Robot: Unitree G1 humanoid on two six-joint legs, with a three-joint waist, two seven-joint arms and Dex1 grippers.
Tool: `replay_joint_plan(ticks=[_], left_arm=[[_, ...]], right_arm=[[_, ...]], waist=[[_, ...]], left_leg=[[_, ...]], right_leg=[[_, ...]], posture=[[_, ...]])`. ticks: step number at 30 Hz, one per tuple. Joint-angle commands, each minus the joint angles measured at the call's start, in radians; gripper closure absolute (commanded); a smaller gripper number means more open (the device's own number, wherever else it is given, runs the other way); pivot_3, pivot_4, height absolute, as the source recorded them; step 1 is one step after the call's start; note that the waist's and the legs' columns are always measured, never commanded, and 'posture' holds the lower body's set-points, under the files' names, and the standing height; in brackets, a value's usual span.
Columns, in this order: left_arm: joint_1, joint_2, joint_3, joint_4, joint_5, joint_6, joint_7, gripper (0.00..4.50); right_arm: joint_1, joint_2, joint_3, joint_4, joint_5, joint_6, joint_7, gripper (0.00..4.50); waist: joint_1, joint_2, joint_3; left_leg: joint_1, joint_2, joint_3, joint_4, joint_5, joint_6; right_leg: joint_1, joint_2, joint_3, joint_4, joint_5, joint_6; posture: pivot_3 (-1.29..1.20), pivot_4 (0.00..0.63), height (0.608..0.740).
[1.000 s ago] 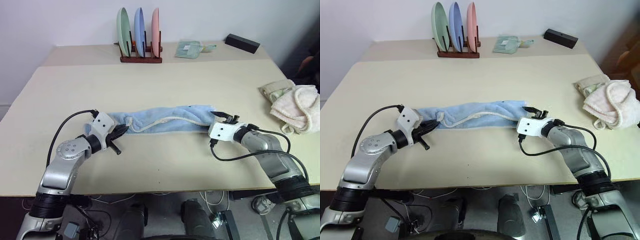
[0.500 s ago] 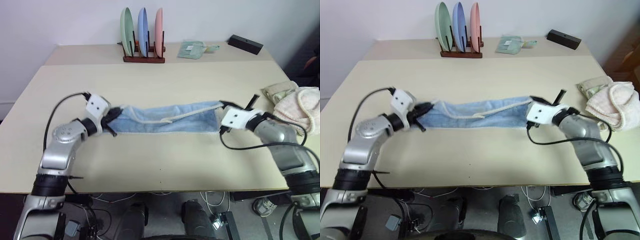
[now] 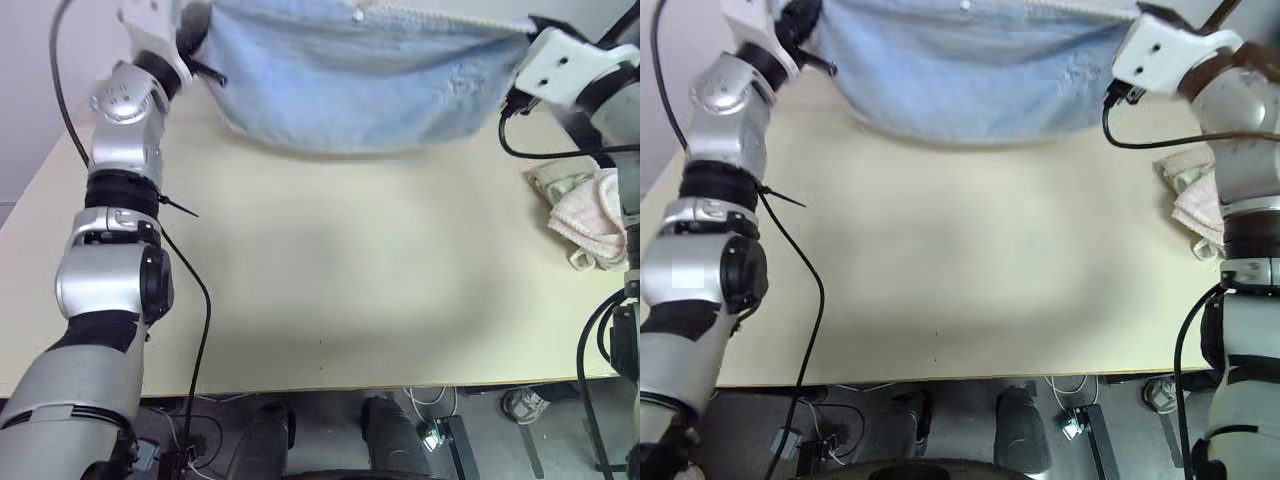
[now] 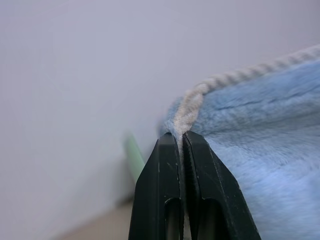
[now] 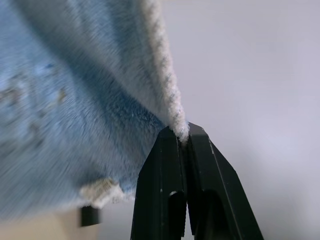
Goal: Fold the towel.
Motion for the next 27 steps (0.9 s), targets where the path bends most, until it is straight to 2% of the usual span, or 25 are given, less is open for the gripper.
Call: replay_joint_plan(ticks=[1,5,8,12,15,17,19,21,27], left_arm=[[0.132,0.045,-0.005,-0.069,-0.021,0.013,-0.17,4.5],[0.387,0.076,-0.027,-0.302,-0.052,0.145,-0.307,4.5],[0.6,0.102,-0.04,-0.544,-0.085,0.286,-0.364,4.5],[0.923,0.186,-0.065,-0.884,-0.119,0.456,-0.452,4.5],[1.088,0.248,-0.035,-1.079,-0.195,0.586,-0.494,4.5],[1.165,0.285,0.0,-1.181,-0.26,0.67,-0.515,4.5],[1.235,0.324,0.048,-1.264,-0.328,0.743,-0.541,4.5],[1.257,0.343,0.071,-1.292,-0.348,0.765,-0.538,4.5],[1.107,0.309,0.008,-1.139,-0.238,0.669,-0.456,4.5]], right_arm=[[0.149,-0.032,-0.072,-0.205,0.147,0.065,0.141,4.45],[0.428,-0.039,-0.123,-0.467,0.289,0.215,0.292,4.45],[0.641,-0.043,-0.163,-0.645,0.37,0.341,0.373,4.45],[0.969,-0.086,-0.273,-0.87,0.483,0.528,0.52,4.45],[1.177,-0.111,-0.402,-0.999,0.567,0.645,0.628,4.45],[1.265,-0.114,-0.484,-1.056,0.609,0.705,0.672,4.45],[1.312,-0.115,-0.549,-1.084,0.627,0.731,0.702,4.45],[1.301,-0.117,-0.56,-1.08,0.625,0.731,0.694,4.45],[1.086,-0.129,-0.385,-0.88,0.489,0.599,0.574,4.45]], waist=[[-0.005,0.001,-0.001],[-0.022,0.002,-0.001],[-0.023,0.001,0.0],[-0.01,0.002,0.0],[0.005,0.001,0.001],[0.01,0.0,0.002],[0.014,-0.002,0.003],[0.018,-0.002,0.003],[0.035,-0.002,0.003]], left_leg=[[0.0,0.0,0.0,-0.001,0.0,0.0],[-0.001,0.0,0.0,0.003,0.0,0.001],[-0.003,0.0,-0.001,0.004,0.0,0.001],[-0.002,0.0,-0.002,0.009,-0.002,0.004],[0.007,0.001,-0.001,0.01,-0.002,0.005],[0.015,0.001,-0.001,0.009,-0.002,0.005],[0.018,0.002,0.0,0.011,-0.002,0.005],[0.018,0.003,0.0,0.014,-0.002,0.005],[0.017,0.003,0.001,0.016,-0.002,0.005]], right_leg=[[0.0,0.0,0.0,0.0,0.0,0.0],[0.0,0.0,-0.001,0.003,0.0,0.001],[-0.003,0.0,-0.001,0.005,0.0,0.0],[-0.003,0.0,0.0,0.013,0.001,-0.001],[0.006,0.0,0.0,0.015,0.001,-0.002],[0.014,0.001,0.0,0.015,0.0,-0.003],[0.019,0.001,0.0,0.013,-0.002,-0.007],[0.021,0.001,-0.001,0.012,-0.003,-0.007],[0.021,0.001,-0.001,0.008,0.001,-0.012]], posture=[[0.0,0.15,0.74],[0.0,0.15,0.74],[0.0,0.15,0.74],[0.0,0.15,0.74],[0.0,0.15,0.74],[0.0,0.15,0.74],[0.0,0.15,0.74],[0.0,0.15,0.74],[0.0,0.15,0.74]])
